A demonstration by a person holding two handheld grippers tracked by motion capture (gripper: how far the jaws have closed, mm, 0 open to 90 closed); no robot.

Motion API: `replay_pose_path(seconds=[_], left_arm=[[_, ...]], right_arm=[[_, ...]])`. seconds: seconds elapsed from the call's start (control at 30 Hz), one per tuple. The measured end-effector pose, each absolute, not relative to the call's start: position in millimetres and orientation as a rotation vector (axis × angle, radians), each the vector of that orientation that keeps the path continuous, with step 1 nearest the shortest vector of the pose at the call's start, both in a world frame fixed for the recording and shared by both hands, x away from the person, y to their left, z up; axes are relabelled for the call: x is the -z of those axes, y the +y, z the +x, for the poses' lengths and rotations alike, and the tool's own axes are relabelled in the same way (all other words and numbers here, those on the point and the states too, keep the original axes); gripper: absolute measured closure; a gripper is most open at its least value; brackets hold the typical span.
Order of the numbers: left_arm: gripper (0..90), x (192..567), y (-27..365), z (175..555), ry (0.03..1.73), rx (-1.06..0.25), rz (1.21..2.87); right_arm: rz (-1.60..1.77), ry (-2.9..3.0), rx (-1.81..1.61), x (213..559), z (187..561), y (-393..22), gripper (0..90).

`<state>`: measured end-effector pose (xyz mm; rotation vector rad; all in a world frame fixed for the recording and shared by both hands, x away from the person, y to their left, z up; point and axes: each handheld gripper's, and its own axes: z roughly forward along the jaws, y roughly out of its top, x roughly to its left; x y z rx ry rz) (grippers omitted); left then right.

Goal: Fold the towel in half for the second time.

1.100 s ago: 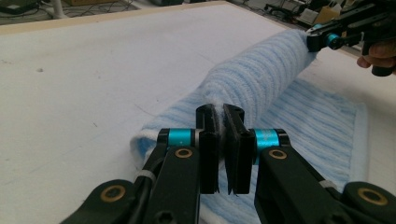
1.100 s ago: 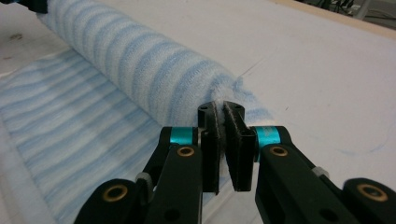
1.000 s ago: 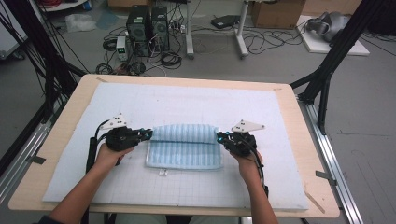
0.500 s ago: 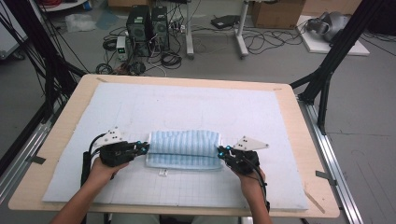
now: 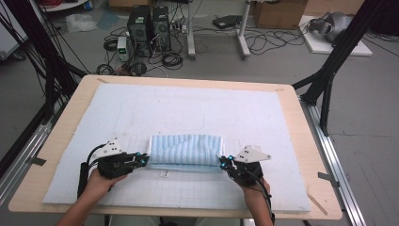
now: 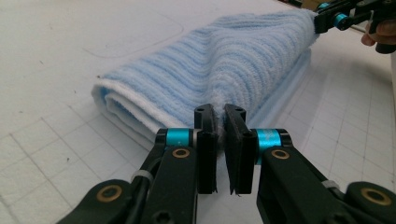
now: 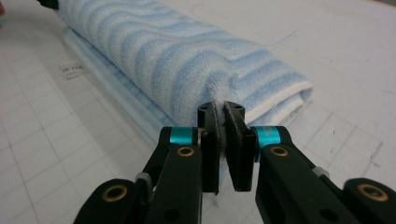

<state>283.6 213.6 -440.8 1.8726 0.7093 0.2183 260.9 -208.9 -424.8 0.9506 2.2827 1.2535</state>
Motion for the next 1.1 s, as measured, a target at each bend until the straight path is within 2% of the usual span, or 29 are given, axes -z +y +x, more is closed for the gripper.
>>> replay_pose_path(seconds=[0.07, 0.13, 0.17, 0.2, 0.23, 0.27, 0.37, 0.43, 0.63, 0.7, 0.9, 0.93, 1.1], left_arm=[[78.7, 441, 214, 285, 0.726, -0.221, 1.872], [67.0, 440, 215, 287, 0.775, -0.209, 1.851], [61.1, 440, 215, 287, 0.775, -0.209, 1.851], [57.5, 436, 217, 289, 0.807, -0.209, 1.813], [55.7, 436, 217, 289, 0.807, -0.209, 1.813], [53.7, 429, 217, 288, 0.808, -0.235, 1.784], [52.8, 424, 215, 289, 0.790, -0.255, 1.761], [53.5, 423, 208, 292, 0.784, -0.255, 1.761], [57.1, 437, 184, 302, 0.809, -0.293, 1.910], [57.0, 441, 182, 302, 0.818, -0.321, 1.969], [53.4, 448, 177, 300, 0.844, -0.390, 2.048], [50.2, 447, 177, 300, 0.880, -0.364, 2.048], [49.6, 436, 185, 301, 0.892, -0.319, 1.993]], right_arm=[[0.964, 2.301, -1.244, 428, 261, -209, 84.1], [0.968, 2.315, -1.247, 429, 262, -210, 78.4], [0.968, 2.315, -1.247, 429, 262, -210, 78.4], [0.998, 2.292, -1.282, 428, 262, -212, 64.0], [0.998, 2.292, -1.282, 428, 262, -212, 64.0], [1.023, 2.241, -1.368, 422, 262, -215, 56.9], [1.019, 2.195, -1.427, 414, 262, -215, 55.8], [0.981, 2.211, -1.424, 411, 265, -204, 58.0], [0.959, 2.340, -1.293, 428, 276, -181, 61.0], [0.942, 2.409, -1.165, 438, 277, -174, 61.4], [0.919, 2.441, -1.113, 441, 275, -174, 61.3], [0.927, 2.461, -1.118, 441, 274, -176, 61.1], [0.944, 2.478, -1.192, 435, 275, -185, 55.6]])
